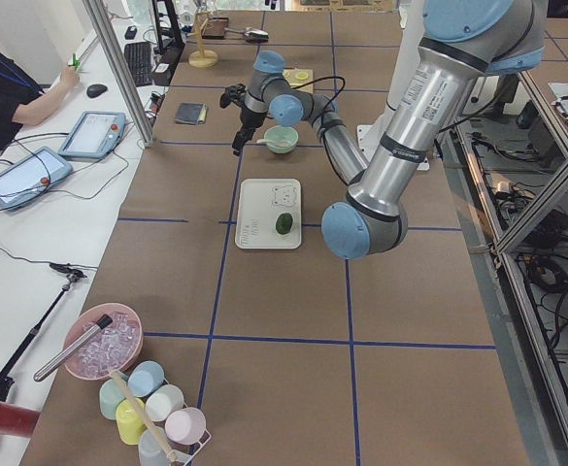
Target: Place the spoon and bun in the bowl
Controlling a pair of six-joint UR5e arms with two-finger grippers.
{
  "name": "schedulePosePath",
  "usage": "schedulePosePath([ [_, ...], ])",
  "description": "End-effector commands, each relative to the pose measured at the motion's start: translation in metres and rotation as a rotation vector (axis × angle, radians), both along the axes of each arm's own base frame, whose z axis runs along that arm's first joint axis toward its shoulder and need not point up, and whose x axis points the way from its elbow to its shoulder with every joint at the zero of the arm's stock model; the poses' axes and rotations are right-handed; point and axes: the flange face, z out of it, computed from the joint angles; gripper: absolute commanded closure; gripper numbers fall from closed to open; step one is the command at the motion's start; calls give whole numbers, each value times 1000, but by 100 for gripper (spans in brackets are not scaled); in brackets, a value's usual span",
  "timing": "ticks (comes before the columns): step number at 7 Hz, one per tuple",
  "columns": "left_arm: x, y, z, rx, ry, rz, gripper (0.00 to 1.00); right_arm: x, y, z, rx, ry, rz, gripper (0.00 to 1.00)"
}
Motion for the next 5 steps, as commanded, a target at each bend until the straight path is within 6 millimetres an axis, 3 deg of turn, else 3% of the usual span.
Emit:
schedulePosePath([
  [1,-170,-43,92,53,-52,142,0,-74,-8,-89,-54,-32,44,0],
  [2,-235,-45,162,-19,-64,137,0,-105,-11,-115,-96,-58,50,0],
  [3,-290,-34,228,-118,-68,89,0,-135,-10,-134,-129,-68,62,0],
  [5,-372,3,316,-248,-86,25,0,-189,6,-166,-209,11,81,0],
])
